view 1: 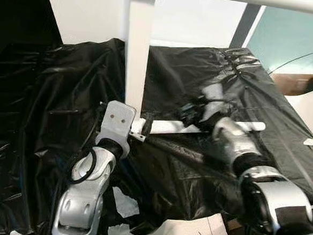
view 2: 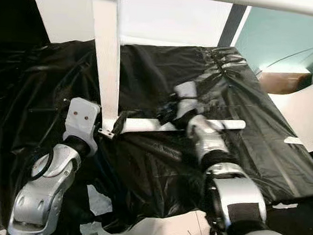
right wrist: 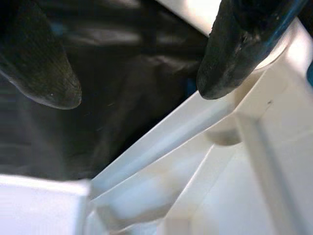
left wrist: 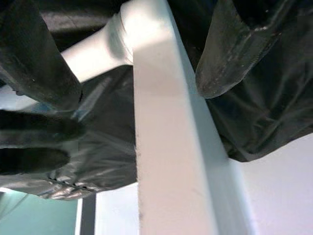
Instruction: Building children table
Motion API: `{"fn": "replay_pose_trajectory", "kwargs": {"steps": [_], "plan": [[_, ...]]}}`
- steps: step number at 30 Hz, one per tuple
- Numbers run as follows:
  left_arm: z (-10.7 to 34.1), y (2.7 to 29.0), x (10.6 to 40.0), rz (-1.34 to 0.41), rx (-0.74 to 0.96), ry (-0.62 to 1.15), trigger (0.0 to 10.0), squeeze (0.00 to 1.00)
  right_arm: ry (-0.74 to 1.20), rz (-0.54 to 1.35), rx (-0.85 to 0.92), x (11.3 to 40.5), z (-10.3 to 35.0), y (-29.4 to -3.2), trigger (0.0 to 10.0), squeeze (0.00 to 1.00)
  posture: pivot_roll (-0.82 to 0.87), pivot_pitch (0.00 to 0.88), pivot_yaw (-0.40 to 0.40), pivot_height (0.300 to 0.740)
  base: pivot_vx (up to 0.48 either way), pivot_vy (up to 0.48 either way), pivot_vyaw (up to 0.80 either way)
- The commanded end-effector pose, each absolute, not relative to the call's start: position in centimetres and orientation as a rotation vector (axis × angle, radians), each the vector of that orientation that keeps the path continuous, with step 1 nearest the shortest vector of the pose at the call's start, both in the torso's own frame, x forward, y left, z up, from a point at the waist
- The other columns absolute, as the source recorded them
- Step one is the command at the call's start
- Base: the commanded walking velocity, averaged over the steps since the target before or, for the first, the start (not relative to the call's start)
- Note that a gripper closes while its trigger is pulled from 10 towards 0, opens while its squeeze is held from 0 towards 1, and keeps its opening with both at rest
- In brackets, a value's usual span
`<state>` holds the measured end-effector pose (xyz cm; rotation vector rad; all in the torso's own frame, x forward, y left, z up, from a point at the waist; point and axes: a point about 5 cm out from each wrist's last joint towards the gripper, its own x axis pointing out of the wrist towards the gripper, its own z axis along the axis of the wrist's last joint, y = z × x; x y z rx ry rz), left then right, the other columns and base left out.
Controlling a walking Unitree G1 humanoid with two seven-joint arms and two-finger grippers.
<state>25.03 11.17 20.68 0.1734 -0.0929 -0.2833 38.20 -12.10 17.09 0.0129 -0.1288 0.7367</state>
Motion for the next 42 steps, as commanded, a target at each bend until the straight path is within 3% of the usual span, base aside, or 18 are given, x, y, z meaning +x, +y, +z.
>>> {"fn": "replay_pose_trajectory", "kwargs": {"steps": [1,6,11,27,28,29,30,38,42], "plan": [[20.7,12.8,25.5,0.031,0.156,-0.100,10.0,0.00,-0.133,0.704,0.043,38.1,17.0,-13.2,10.0,0.00,0.22,0.063,-0.083,0.740,0.000,0.000,0.00],[21.2,11.5,26.7,0.011,0.123,-0.125,10.0,0.00,-0.174,0.641,0.022,37.2,17.7,-16.3,10.0,0.00,0.17,0.079,-0.062,0.740,0.000,0.000,0.00],[21.6,10.0,27.8,-0.040,0.100,-0.143,10.0,0.00,-0.187,0.627,0.020,36.8,18.1,-16.6,10.0,0.00,0.16,0.084,-0.049,0.740,0.000,0.000,0.00],[22.2,7.4,33.5,0.080,0.045,-0.127,10.0,0.00,-0.185,0.599,0.044,35.8,18.6,-15.9,10.0,0.00,0.13,0.084,-0.045,0.740,0.000,0.000,0.00],[22.1,8.1,33.9,0.128,0.018,-0.127,9.4,0.00,-0.187,0.591,0.048,35.6,18.7,-15.9,10.0,0.00,0.12,0.084,-0.043,0.740,0.000,0.000,0.00],[22.1,8.4,34.1,0.143,-0.004,-0.130,3.1,0.00,-0.187,0.586,0.052,35.6,18.7,-15.9,10.0,0.00,0.12,0.084,-0.040,0.740,0.000,0.000,0.00],[22.1,8.6,34.2,0.149,-0.020,-0.133,0.0,0.00,-0.187,0.582,0.055,35.6,18.7,-15.9,10.0,0.00,0.12,0.084,-0.040,0.740,0.000,0.000,0.00],[22.0,11.8,33.7,0.258,-0.005,-0.186,0.0,0.00,-0.173,0.573,0.061,35.2,18.3,-15.8,10.0,0.00,0.12,0.085,-0.034,0.740,0.000,0.000,0.00],[22.4,14.2,31.8,0.292,0.031,-0.228,0.0,0.00,-0.156,0.584,0.056,35.1,18.0,-15.5,10.0,0.00,0.14,0.084,-0.045,0.740,0.000,0.000,0.00]]}}
